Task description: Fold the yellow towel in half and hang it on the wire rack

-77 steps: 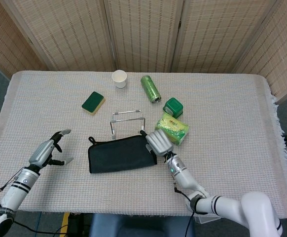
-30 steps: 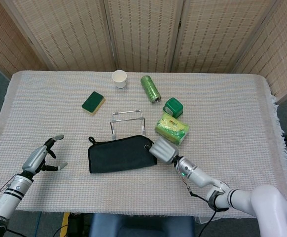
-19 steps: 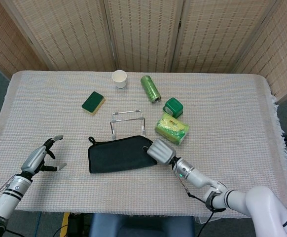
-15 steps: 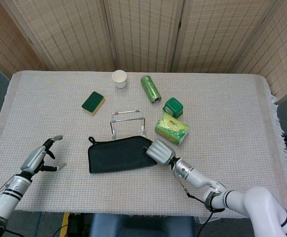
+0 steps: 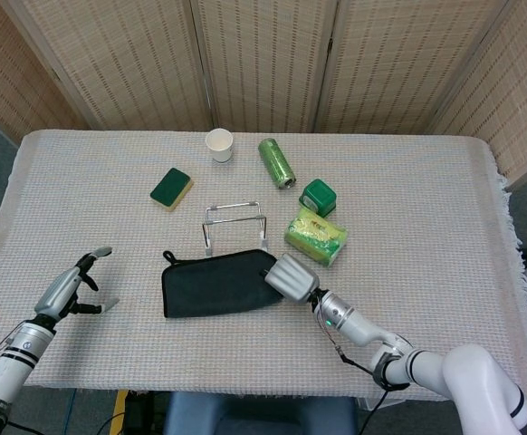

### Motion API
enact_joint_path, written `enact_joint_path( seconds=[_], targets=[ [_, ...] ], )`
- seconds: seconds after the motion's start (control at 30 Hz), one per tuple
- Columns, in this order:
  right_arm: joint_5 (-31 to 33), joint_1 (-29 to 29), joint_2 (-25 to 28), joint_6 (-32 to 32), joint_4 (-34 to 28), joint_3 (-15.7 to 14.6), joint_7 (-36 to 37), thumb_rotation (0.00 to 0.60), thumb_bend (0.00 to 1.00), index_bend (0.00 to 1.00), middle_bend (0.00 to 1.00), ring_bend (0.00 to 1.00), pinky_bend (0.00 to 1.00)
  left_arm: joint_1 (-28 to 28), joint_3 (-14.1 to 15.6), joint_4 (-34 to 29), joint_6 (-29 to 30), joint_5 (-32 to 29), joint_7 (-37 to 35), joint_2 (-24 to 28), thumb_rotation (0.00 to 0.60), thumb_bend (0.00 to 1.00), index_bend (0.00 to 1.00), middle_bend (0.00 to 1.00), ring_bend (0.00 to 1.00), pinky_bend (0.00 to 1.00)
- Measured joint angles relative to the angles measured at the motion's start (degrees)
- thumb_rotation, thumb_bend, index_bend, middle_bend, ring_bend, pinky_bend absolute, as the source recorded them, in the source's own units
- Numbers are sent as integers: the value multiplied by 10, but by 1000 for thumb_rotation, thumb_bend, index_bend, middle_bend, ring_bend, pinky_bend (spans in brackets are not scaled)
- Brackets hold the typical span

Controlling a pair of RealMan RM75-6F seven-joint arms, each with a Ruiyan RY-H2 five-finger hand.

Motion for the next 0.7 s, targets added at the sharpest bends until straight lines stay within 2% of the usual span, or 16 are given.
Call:
enact_joint_path(
  seconds=[0.07, 0.27, 0.47, 0.7],
  targets=[
    [-2, 0, -1, 13, 1, 4, 7, 600, 479, 686, 915, 1000, 1000, 0, -1, 0, 2, 0, 0, 1, 600, 282, 19, 134, 70, 472],
    [-3, 3, 9, 59, -28, 33, 30, 600, 480, 704, 916, 1000, 1000, 3, -3, -5, 9, 1, 5, 8, 600, 282, 19, 135, 70, 472],
    [1, 14, 44, 85, -109, 75, 24, 600, 479, 704, 921, 1000, 1000, 5, -4, -16, 16, 2, 14, 14, 600, 282, 19, 134, 70, 471],
    [24, 36, 98, 98, -225, 150, -24, 600, 478, 709, 926, 1000, 1000, 5, -6, -27, 19, 5, 20, 21, 600, 282, 19, 135, 70, 470]
  ],
)
